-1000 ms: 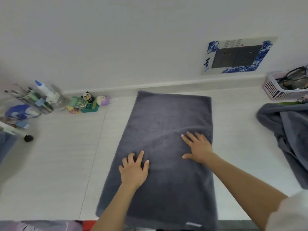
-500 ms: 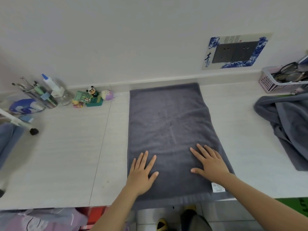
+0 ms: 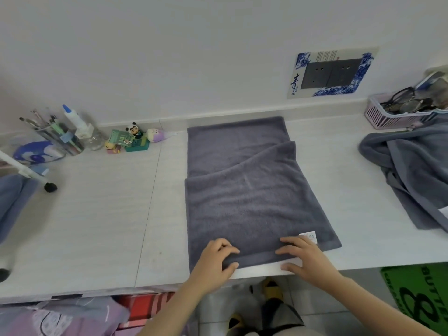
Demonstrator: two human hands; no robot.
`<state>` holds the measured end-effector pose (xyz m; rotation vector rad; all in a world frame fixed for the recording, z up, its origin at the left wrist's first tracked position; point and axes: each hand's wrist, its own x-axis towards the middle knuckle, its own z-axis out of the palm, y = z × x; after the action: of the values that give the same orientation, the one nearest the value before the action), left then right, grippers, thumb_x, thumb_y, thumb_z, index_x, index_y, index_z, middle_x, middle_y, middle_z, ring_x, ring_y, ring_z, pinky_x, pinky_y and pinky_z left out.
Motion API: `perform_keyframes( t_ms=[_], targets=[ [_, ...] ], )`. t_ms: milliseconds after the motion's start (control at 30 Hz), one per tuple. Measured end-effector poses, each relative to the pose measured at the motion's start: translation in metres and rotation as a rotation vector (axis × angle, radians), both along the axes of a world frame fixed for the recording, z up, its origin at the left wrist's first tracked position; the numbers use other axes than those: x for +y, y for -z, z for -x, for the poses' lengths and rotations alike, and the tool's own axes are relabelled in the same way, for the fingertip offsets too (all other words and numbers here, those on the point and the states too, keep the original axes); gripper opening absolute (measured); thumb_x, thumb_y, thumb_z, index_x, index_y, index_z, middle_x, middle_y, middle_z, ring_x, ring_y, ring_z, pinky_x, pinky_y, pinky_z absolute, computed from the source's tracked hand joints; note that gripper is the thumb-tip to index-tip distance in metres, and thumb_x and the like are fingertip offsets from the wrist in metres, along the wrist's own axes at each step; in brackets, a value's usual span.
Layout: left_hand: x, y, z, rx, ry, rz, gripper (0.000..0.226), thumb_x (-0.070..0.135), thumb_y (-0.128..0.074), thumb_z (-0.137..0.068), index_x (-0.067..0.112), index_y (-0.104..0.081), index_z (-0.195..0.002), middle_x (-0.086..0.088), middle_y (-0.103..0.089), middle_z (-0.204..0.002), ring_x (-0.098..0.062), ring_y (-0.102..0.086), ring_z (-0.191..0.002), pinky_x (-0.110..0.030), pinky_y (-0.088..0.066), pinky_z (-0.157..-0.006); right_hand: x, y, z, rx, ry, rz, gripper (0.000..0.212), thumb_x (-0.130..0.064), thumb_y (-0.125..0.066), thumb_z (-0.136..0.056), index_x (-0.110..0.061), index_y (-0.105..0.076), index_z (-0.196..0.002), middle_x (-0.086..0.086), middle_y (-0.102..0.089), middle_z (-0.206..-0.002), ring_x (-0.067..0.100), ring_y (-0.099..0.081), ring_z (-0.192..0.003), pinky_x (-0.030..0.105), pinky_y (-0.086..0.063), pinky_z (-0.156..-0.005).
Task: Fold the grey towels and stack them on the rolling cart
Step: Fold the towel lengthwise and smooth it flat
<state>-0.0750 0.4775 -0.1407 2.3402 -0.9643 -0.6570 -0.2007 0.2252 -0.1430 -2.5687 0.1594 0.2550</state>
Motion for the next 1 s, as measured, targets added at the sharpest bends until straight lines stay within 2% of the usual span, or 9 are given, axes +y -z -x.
perform_keyframes(
  t_ms=[67,133,233,467,533,600,733,833,1000],
  targets=[
    [0.002,0.004,0.004,0.036,-0.032,0.016,0.033,0.041,-0.054,-0.093,0.034,-0.058,-0.125,0.019,-0.035,-0.117,-0.001,-0.031,-0.114,-0.016,-0.023,-0.104,0.003,0.007,0.005,-0.014,0.033,0.011,0.028,-0.040,-0.066,-0.083,-0.040,-0.063,-0.111,-0.027,-0.035,-0.131,0.003,-0.029,-0.125,0.026,-0.019,-0.109],
    [0.003,0.007,0.007,0.057,-0.051,0.009,0.033,0.042,-0.055,-0.092,0.037,-0.059,-0.125,0.020,-0.033,-0.120,-0.002,-0.030,-0.114,-0.018,-0.024,-0.106,0.007,0.015,0.004,-0.093,0.098,0.020,0.022,-0.033,-0.073,-0.079,-0.037,-0.069,-0.100,-0.020,-0.049,-0.127,0.012,-0.040,-0.120,0.031,-0.028,-0.104],
    [0.002,0.008,0.009,0.071,-0.067,0.001,0.031,0.041,-0.056,-0.092,0.039,-0.061,-0.122,0.019,-0.033,-0.121,-0.003,-0.029,-0.114,-0.020,-0.024,-0.107,0.014,0.020,-0.002,-0.181,0.169,0.072,0.017,-0.029,-0.080,-0.071,-0.031,-0.070,-0.085,-0.012,-0.061,-0.110,0.017,-0.051,-0.105,0.030,-0.033,-0.090],
    [-0.007,0.005,0.011,0.030,-0.128,-0.018,0.028,0.049,-0.060,-0.087,0.039,-0.065,-0.113,0.016,-0.036,-0.116,-0.005,-0.029,-0.109,-0.025,-0.023,-0.106,0.021,0.019,-0.015,-0.300,0.168,0.122,0.019,-0.017,-0.083,-0.067,-0.022,-0.067,-0.073,-0.008,-0.062,-0.086,0.019,-0.054,-0.080,0.028,-0.043,-0.073],
    [-0.010,0.004,0.011,0.031,-0.160,-0.024,0.031,0.053,-0.065,-0.081,0.039,-0.067,-0.108,0.016,-0.037,-0.113,-0.006,-0.030,-0.107,-0.025,-0.025,-0.104,0.022,0.020,-0.019,-0.275,0.186,0.098,0.017,-0.015,-0.083,-0.067,-0.020,-0.067,-0.071,-0.006,-0.061,-0.085,0.016,-0.049,-0.079,0.034,-0.048,-0.072],
    [-0.013,0.002,0.010,0.029,-0.190,-0.031,0.034,0.057,-0.069,-0.074,0.039,-0.068,-0.103,0.015,-0.038,-0.110,-0.008,-0.031,-0.105,-0.024,-0.026,-0.101,0.020,0.015,-0.022,-0.193,0.206,0.074,0.012,-0.017,-0.079,-0.072,-0.019,-0.067,-0.073,-0.007,-0.058,-0.090,0.014,-0.042,-0.088,0.038,-0.044,-0.082],
    [-0.020,0.000,0.008,0.000,-0.180,-0.062,0.037,0.058,-0.074,-0.068,0.039,-0.068,-0.098,0.011,-0.039,-0.106,-0.007,-0.032,-0.103,-0.020,-0.021,-0.093,0.014,-0.002,-0.026,0.066,0.188,-0.042,0.014,-0.026,-0.064,-0.087,-0.030,-0.056,-0.076,-0.017,-0.051,-0.095,0.009,-0.037,-0.100,0.028,-0.028,-0.095],
    [-0.020,-0.001,0.008,0.006,-0.185,-0.043,0.034,0.056,-0.074,-0.069,0.036,-0.070,-0.097,0.010,-0.040,-0.102,-0.008,-0.035,-0.102,-0.020,-0.022,-0.091,0.012,-0.014,-0.033,0.147,0.169,-0.101,0.025,-0.025,-0.059,-0.090,-0.034,-0.049,-0.069,-0.016,-0.055,-0.081,0.012,-0.049,-0.088,0.028,-0.037,-0.089],
    [-0.018,-0.007,0.003,0.106,-0.250,-0.013,0.015,0.046,-0.069,-0.081,0.033,-0.073,-0.087,0.015,-0.046,-0.097,-0.007,-0.040,-0.102,-0.027,-0.031,-0.100,0.015,-0.027,-0.040,0.215,0.186,-0.117,0.016,-0.026,-0.056,-0.092,-0.026,-0.053,-0.077,-0.006,-0.061,-0.081,0.012,-0.056,-0.076,0.024,-0.046,-0.074]
  ],
)
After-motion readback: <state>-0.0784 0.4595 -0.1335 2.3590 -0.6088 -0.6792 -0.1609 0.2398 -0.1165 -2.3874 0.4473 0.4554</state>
